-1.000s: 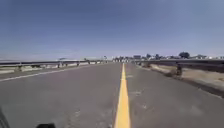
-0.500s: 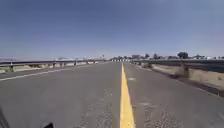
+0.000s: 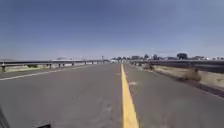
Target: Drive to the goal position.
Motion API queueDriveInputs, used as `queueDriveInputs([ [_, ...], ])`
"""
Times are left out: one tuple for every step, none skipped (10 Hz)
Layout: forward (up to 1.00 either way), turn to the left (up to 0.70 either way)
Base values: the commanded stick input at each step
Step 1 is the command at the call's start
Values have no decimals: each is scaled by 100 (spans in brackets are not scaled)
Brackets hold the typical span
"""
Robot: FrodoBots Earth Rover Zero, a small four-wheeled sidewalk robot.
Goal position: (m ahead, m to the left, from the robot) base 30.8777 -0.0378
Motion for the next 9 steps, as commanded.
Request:
queueDriveInputs([
  [100,0],
  [100,0],
  [100,0],
  [100,0],
  [100,0],
  [100,0],
  [100,0],
  [100,0],
  [100,0],
])
